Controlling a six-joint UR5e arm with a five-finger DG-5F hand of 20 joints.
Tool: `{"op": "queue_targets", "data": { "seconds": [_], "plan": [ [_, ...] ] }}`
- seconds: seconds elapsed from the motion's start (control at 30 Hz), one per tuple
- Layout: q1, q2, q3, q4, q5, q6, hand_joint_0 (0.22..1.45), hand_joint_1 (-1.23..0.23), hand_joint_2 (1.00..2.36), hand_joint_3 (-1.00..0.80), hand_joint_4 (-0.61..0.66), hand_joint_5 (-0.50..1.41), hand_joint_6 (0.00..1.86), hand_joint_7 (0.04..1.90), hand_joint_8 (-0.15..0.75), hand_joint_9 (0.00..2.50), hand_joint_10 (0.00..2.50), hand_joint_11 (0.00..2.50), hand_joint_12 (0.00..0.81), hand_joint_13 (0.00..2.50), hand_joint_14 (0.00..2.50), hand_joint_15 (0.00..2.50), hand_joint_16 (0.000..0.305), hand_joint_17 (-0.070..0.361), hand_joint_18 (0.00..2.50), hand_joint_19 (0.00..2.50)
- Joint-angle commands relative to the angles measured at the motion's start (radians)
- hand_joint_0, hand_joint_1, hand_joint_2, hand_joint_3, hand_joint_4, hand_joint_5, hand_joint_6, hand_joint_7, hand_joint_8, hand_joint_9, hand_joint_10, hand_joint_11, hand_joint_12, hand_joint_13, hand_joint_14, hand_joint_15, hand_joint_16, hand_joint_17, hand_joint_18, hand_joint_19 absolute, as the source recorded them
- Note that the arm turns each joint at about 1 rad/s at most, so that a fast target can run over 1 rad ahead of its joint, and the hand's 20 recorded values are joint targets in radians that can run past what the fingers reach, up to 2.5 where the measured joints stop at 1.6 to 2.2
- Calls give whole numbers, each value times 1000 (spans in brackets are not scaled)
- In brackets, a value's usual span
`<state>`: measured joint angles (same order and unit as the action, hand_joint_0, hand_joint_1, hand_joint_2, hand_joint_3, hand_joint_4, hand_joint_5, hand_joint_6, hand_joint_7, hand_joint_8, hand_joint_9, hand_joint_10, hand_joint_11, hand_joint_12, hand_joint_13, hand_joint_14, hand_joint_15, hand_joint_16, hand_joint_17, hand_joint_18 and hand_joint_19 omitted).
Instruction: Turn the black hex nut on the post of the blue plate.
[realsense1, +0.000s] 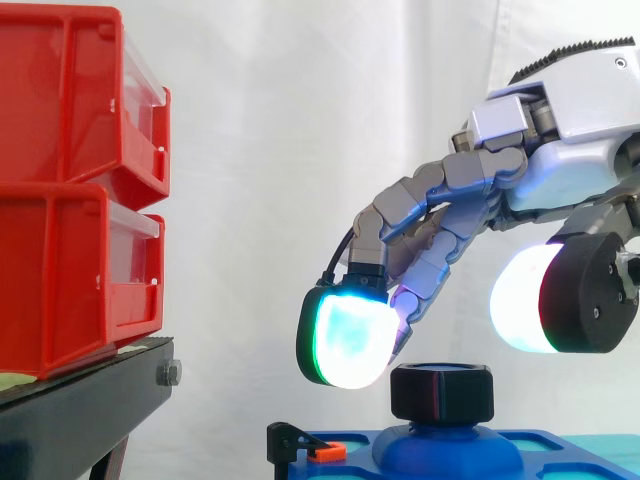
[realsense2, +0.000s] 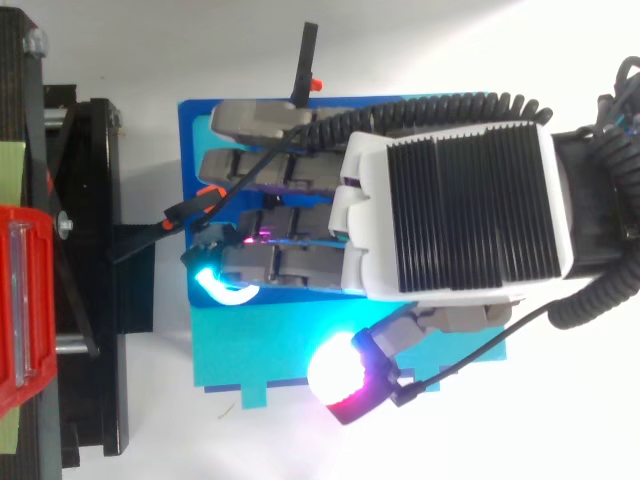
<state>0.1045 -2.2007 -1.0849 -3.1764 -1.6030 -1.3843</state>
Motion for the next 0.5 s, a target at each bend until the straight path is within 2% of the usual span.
{"op": "queue_targets", "data": {
  "seconds": [0.0, 0.47],
  "plan": [
    [-9, 1, 0, -4, 0, -15, 489, -469, 1000, -500, 201, -95, 503, 823, 254, 711, 0, 0, 317, 290, 0, 0, 40, 91, 0, 13],
    [-55, 1, 0, 4, -17, -59, 491, -469, 1000, -500, 201, -96, 503, 822, 256, 717, 0, 0, 315, 299, 0, 0, 40, 90, 2, 10]
  ]
}}
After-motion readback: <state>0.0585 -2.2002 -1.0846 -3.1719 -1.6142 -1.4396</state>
